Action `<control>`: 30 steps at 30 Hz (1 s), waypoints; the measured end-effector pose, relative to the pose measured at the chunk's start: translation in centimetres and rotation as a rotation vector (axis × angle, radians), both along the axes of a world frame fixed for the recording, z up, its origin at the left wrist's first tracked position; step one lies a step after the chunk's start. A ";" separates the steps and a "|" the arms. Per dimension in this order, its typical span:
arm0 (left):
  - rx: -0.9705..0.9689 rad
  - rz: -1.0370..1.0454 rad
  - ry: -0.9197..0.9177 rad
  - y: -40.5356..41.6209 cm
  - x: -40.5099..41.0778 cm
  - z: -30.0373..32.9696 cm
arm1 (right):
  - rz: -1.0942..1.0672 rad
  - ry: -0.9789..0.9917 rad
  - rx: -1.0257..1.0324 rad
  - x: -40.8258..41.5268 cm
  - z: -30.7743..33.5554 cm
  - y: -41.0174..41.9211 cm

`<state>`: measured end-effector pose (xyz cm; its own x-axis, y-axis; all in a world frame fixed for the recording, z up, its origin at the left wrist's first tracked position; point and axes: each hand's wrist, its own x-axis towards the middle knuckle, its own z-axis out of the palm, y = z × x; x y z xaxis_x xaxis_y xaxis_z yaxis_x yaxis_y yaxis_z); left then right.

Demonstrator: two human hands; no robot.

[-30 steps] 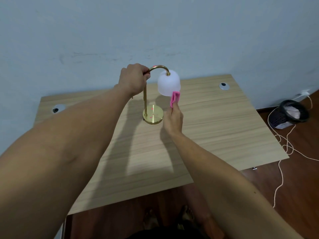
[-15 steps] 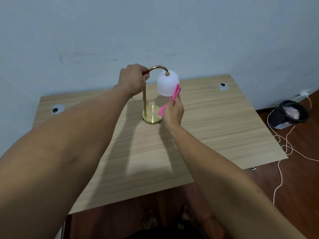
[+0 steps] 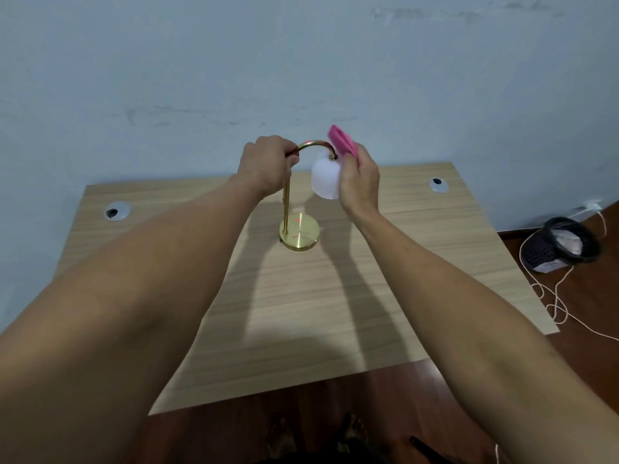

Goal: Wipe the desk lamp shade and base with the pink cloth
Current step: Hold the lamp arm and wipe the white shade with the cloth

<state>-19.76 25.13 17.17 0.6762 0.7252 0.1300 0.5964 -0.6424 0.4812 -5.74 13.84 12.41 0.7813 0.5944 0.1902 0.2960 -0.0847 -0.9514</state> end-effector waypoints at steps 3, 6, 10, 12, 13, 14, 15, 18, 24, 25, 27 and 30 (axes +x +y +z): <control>0.017 -0.018 0.000 0.3 -0.1 -0.1 | 0.043 -0.059 -0.061 0.3 0.0 1.4; 0.048 -0.038 0.003 0.5 -0.1 -0.2 | 0.085 -0.012 -0.154 2.4 0.6 2.9; 0.081 -0.049 0.001 0.7 0.1 -0.7 | 0.116 0.184 -0.184 5.1 0.8 4.7; 0.078 -0.044 -0.006 0.7 0.2 -0.8 | 0.103 0.310 -0.230 6.2 0.5 5.0; 0.082 -0.042 -0.005 0.7 0.3 -0.8 | 0.090 0.375 -0.264 6.5 0.3 4.9; 0.086 -0.040 -0.003 0.8 0.3 -0.8 | 0.065 0.447 -0.296 6.8 0.0 4.8; 0.090 -0.038 0.000 0.8 0.4 -0.9 | 0.033 0.526 -0.314 7.1 -0.3 4.6; 0.083 -0.021 0.004 0.9 0.4 -0.9 | -0.091 0.775 -0.231 7.0 -0.9 3.9; 0.057 -0.009 0.004 0.8 0.5 -0.8 | -0.294 0.168 0.086 3.7 -0.6 2.0; 0.052 -0.006 0.004 0.8 0.5 -0.9 | -0.203 0.039 0.086 2.6 -0.7 1.6; 0.046 -0.002 0.010 0.7 0.4 -0.8 | -0.023 -0.139 0.055 0.8 -1.5 0.8; 0.036 -0.002 0.018 0.4 0.2 -0.5 | 0.024 -0.139 0.034 -0.2 -3.0 -0.1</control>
